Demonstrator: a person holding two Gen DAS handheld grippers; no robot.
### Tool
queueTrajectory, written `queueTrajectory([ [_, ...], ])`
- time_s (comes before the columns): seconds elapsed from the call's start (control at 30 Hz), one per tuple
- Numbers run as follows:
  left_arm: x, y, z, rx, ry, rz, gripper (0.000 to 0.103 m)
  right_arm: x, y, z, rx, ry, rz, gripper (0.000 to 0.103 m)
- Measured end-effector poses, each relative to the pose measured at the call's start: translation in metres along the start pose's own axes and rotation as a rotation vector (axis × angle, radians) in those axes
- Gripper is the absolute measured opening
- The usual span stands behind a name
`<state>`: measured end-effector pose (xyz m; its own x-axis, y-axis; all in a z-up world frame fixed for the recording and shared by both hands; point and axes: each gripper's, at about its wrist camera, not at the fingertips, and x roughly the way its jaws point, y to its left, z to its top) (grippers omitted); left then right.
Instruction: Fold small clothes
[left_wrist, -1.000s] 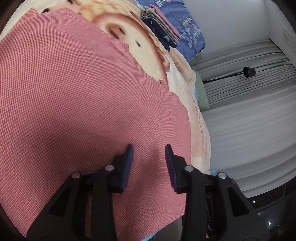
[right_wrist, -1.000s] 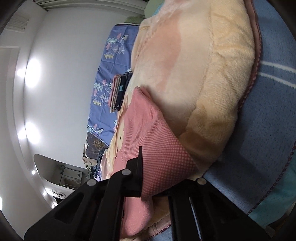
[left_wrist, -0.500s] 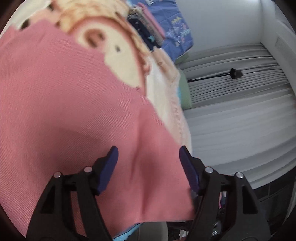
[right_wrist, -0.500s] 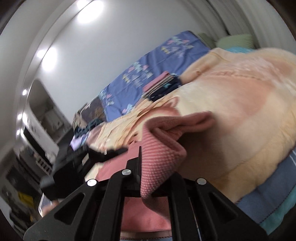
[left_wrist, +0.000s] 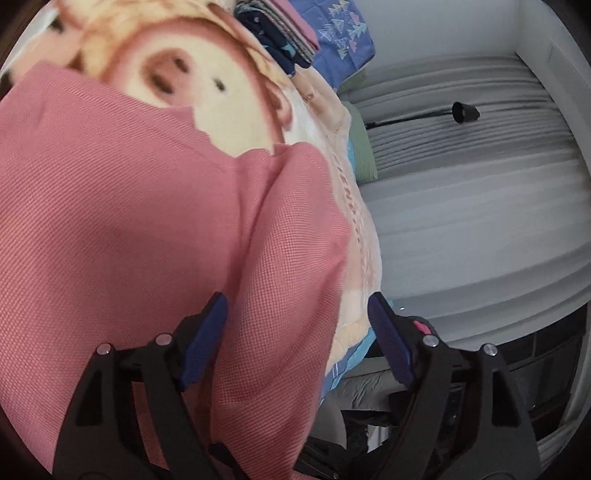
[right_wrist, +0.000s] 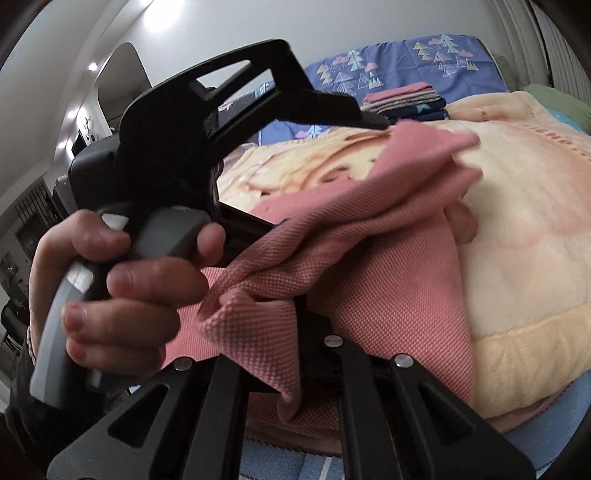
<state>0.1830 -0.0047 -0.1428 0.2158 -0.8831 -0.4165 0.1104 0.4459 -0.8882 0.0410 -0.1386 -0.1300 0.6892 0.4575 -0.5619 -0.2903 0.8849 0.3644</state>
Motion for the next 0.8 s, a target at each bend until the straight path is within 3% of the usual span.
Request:
queueTrajectory([
  [0.13,-0.004,0.014,0.002,-0.035,-0.002,-0.052,0.079,0.005,-0.002,-0.003,-0.007,0.011,0.007,0.007],
  [0.3,-0.010,0.016,0.003,-0.027,-0.014,-0.067,0.080,0.006,0.013,-0.005,-0.134,0.060,-0.033,0.012],
  [0.43,-0.015,0.020,0.004,-0.014,-0.015,-0.075,0.080,0.008,0.037,-0.010,-0.360,0.104,-0.075,0.028],
  [0.53,-0.015,0.021,0.005,0.009,0.004,-0.085,0.080,0.005,0.045,-0.011,-0.428,0.111,-0.086,0.034],
  [0.67,-0.014,0.021,0.006,0.038,0.025,-0.088,0.080,-0.016,0.020,-0.001,-0.260,0.054,0.038,0.038],
  [0.77,-0.012,0.022,0.006,0.047,0.023,-0.083,0.080,-0.031,-0.025,0.016,0.008,-0.036,0.133,0.043],
  [0.8,-0.012,0.022,0.005,0.048,0.020,-0.082,0.080,-0.033,-0.050,0.021,0.148,-0.055,0.200,0.044],
])
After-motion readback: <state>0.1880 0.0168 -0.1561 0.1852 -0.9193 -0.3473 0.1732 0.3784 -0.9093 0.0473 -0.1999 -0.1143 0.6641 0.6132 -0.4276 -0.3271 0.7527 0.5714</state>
